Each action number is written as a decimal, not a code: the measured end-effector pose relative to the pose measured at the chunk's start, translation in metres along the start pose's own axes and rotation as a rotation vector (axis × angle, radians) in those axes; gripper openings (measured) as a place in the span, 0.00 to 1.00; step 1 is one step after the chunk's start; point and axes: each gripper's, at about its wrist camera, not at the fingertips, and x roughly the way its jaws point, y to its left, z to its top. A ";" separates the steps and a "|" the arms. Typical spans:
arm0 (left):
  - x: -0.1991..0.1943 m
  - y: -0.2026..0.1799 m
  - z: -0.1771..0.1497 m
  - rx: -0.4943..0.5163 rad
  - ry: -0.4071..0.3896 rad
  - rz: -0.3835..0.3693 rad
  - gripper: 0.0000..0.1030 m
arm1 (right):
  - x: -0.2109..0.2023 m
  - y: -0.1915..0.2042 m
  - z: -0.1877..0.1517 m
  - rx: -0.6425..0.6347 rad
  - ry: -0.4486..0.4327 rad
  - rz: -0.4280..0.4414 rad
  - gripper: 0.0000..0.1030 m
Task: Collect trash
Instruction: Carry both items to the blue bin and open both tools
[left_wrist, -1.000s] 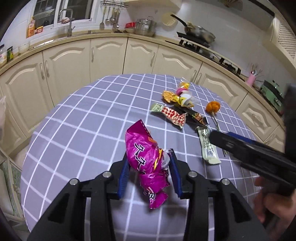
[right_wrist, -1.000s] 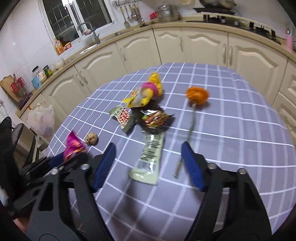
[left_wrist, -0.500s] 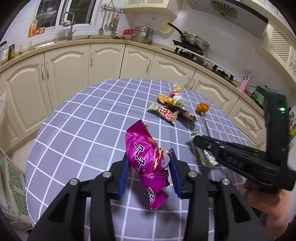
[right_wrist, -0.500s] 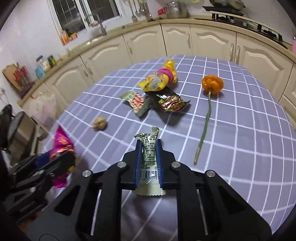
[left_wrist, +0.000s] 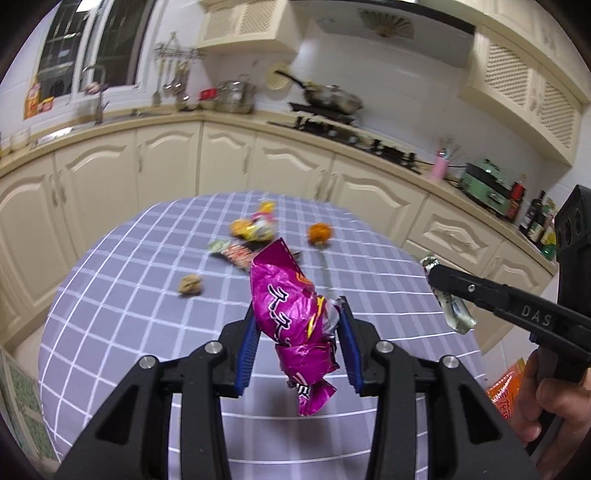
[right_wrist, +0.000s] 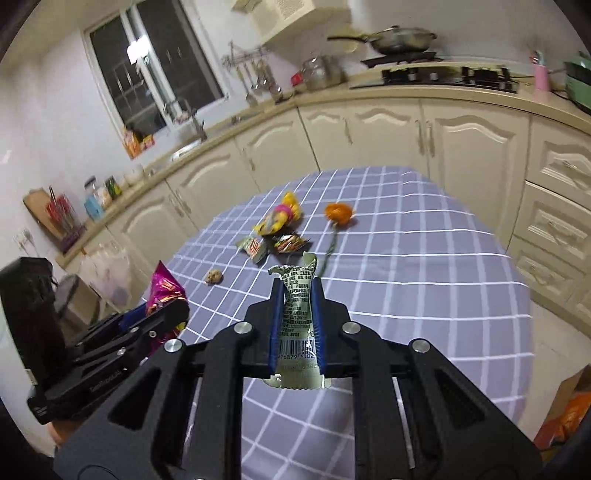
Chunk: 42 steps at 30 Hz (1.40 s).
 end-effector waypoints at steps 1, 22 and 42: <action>-0.001 -0.005 0.001 0.011 -0.005 -0.007 0.38 | -0.011 -0.006 0.000 0.006 -0.016 -0.010 0.15; 0.018 -0.251 -0.054 0.361 0.084 -0.427 0.38 | -0.208 -0.198 -0.094 0.364 -0.179 -0.425 0.15; 0.168 -0.387 -0.244 0.583 0.609 -0.572 0.38 | -0.199 -0.336 -0.254 0.769 0.018 -0.540 0.15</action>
